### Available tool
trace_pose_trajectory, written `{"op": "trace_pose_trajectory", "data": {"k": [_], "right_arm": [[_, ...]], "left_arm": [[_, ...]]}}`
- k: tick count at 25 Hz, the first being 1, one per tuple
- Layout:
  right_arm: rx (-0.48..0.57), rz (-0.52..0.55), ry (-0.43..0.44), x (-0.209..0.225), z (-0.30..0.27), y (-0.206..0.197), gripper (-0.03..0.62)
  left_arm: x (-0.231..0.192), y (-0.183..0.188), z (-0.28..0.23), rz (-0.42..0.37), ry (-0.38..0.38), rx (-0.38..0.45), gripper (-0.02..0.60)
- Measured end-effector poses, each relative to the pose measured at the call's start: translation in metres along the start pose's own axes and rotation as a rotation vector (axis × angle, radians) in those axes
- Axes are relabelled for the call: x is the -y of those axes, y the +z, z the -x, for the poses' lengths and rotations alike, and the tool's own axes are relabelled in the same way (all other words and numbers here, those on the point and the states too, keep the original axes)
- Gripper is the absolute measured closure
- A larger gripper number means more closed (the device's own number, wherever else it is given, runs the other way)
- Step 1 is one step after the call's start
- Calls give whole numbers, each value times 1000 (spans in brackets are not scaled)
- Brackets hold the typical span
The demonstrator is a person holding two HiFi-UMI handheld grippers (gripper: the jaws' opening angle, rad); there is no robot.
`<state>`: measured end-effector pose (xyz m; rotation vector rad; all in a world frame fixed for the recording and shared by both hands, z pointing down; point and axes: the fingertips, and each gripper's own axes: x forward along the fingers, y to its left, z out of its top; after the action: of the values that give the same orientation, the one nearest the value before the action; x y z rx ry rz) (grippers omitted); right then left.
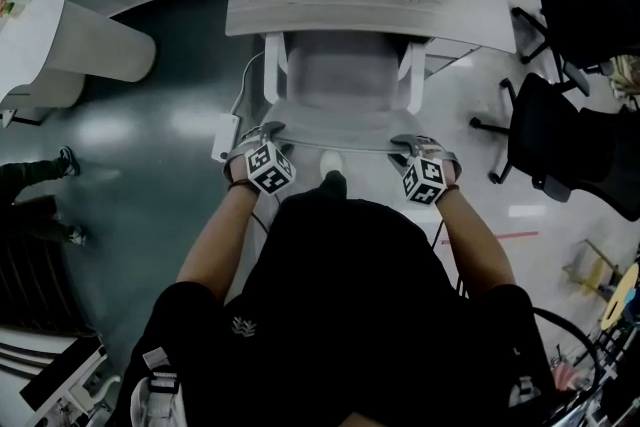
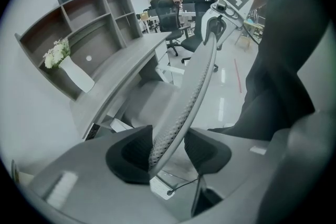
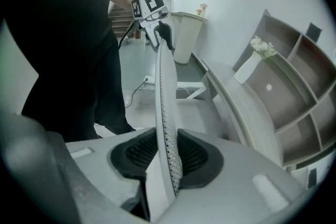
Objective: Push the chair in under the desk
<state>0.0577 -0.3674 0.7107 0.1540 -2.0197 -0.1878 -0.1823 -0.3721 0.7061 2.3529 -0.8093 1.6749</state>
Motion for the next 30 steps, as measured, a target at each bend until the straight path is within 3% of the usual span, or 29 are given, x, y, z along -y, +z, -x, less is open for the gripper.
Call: {"op": "trace_pose_trajectory", "data": {"k": [11, 23, 30], "right_arm": [[-21, -14, -48, 45, -11, -4, 474], [-70, -65, -124, 130, -28, -9, 459], [-84, -52, -135, 130, -31, -11, 454]], "left_arm": [[-37, 17, -15, -18, 21, 22, 385], [-104, 48, -40, -37, 45, 39, 385], [-102, 48, -41, -61, 27, 40, 385]]}}
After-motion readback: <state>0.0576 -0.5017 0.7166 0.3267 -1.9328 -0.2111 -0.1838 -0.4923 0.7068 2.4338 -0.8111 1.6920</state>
